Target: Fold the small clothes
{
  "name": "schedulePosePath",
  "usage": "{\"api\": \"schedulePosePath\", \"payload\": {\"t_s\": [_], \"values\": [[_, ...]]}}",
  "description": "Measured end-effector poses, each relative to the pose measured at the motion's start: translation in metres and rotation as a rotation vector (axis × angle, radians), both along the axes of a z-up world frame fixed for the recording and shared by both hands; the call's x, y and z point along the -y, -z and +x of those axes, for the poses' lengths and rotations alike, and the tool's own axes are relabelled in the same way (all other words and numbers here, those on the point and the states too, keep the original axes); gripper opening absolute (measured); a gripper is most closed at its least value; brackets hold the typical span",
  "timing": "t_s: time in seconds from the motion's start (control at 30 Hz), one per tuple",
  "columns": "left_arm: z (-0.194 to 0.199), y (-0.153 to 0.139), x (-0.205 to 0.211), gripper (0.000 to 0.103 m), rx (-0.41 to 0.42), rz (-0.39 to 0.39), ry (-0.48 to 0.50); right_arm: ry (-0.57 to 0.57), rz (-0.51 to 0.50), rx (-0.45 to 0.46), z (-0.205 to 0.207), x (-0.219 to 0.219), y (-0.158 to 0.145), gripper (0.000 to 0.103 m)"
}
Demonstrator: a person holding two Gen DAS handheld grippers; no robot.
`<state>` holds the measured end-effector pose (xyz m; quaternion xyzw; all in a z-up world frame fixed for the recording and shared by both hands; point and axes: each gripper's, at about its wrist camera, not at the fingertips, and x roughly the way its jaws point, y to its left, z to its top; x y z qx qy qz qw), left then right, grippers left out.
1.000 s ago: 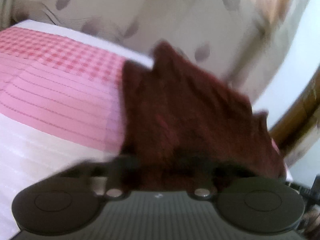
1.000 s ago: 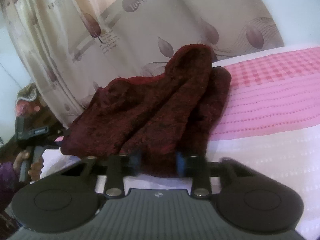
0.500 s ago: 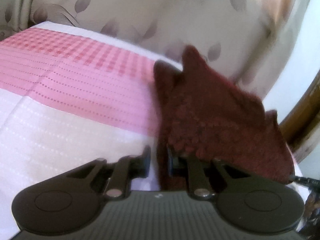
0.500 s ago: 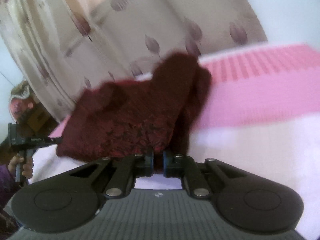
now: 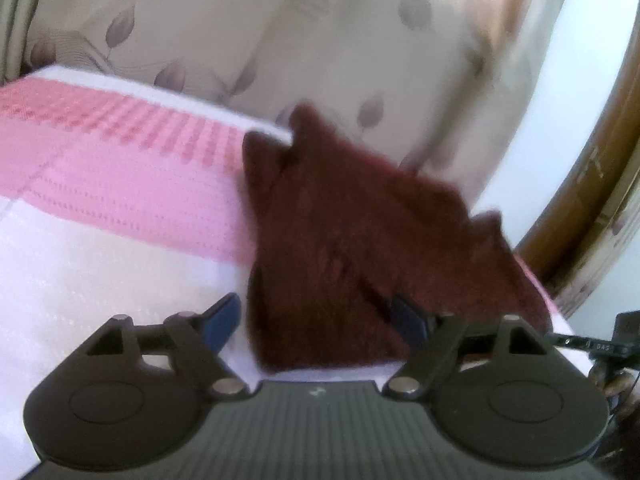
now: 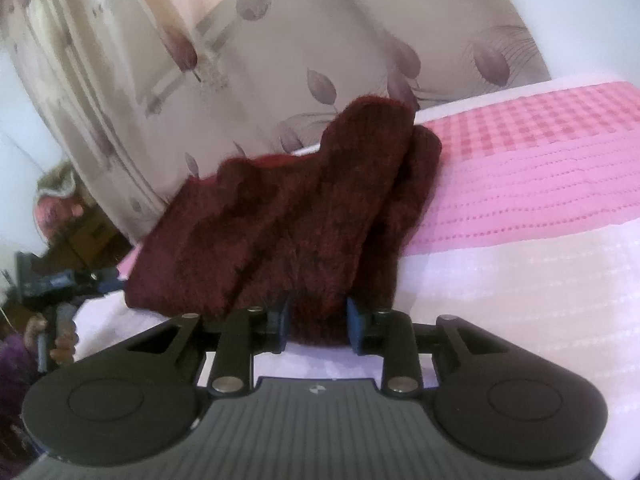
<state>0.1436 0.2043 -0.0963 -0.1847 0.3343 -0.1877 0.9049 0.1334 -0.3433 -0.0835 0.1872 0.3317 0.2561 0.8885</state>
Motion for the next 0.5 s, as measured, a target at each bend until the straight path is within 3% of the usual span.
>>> {"api": "schedulePosePath", "payload": {"t_s": [0.03, 0.07, 0.1, 0.13, 0.37, 0.5], "values": [[0.005, 0.004, 0.002, 0.052, -0.033, 0.005, 0.018, -0.004, -0.014, -0.003, 0.0, -0.003, 0.0, 0.034], [0.009, 0.007, 0.006, 0.038, -0.052, 0.028, 0.035, -0.005, -0.029, -0.005, 0.001, -0.006, 0.0, 0.03], [0.008, 0.007, 0.009, 0.035, -0.041, 0.067, 0.04, 0.003, -0.035, -0.001, 0.001, -0.006, -0.001, 0.017], [0.008, 0.004, 0.01, 0.025, -0.03, 0.082, 0.058, 0.014, -0.033, 0.005, 0.001, -0.006, -0.004, 0.016], [0.001, -0.008, -0.017, 0.009, 0.001, 0.16, 0.057, 0.051, -0.035, 0.064, 0.003, 0.01, -0.04, 0.011], [-0.011, 0.004, -0.05, 0.008, -0.031, 0.139, -0.037, 0.034, -0.044, -0.018, 0.007, 0.015, -0.024, 0.011]]}}
